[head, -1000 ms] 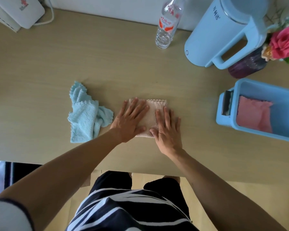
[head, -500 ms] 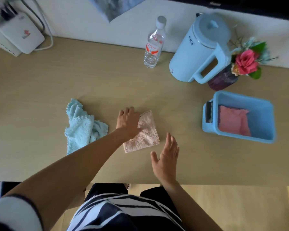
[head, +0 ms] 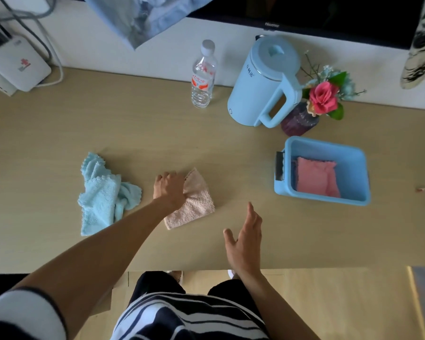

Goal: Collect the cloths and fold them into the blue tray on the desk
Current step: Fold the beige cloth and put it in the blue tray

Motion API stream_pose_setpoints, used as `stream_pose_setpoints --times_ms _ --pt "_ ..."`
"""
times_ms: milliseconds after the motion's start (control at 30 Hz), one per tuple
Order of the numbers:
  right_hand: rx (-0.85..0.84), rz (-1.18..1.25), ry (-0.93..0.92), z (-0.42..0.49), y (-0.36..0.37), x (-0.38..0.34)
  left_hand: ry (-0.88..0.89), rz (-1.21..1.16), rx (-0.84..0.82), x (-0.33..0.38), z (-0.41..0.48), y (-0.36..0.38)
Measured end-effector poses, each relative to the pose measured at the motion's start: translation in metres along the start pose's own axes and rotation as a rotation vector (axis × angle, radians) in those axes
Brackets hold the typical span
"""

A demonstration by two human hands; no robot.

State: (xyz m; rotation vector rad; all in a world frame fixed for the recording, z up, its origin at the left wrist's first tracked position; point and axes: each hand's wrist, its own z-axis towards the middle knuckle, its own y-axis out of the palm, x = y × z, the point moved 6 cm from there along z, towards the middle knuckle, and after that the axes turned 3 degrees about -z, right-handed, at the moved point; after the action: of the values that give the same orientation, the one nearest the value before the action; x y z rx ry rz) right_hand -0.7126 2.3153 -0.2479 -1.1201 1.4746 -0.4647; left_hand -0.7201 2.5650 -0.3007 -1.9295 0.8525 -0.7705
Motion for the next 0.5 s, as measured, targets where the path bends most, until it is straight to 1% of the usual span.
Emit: stream_pose_setpoints --times_ms 67,133,233,300,333,400,500 --pt "-0.025 0.038 -0.015 0.003 -0.007 0.003 -0.008 -0.009 0.006 0.002 -0.004 -0.005" --pt "-0.082 0.081 -0.043 0.007 -0.013 0.004 -0.020 -0.069 -0.033 0.008 -0.009 -0.012" --pt "-0.190 0.132 -0.102 0.016 -0.022 -0.001 -0.006 -0.288 -0.144 0.034 -0.022 -0.035" --pt "-0.238 0.172 -0.148 0.025 -0.030 -0.010 0.005 -0.446 -0.156 0.053 -0.033 -0.058" --pt "-0.243 0.207 -0.164 0.031 -0.036 -0.015 0.014 -0.527 -0.134 0.062 -0.038 -0.070" --pt "-0.241 0.374 -0.119 0.045 -0.053 -0.022 0.049 -0.745 -0.063 0.078 -0.050 -0.096" --pt "-0.266 0.857 0.030 0.072 -0.086 -0.030 0.096 -1.117 -0.009 0.111 -0.071 -0.133"
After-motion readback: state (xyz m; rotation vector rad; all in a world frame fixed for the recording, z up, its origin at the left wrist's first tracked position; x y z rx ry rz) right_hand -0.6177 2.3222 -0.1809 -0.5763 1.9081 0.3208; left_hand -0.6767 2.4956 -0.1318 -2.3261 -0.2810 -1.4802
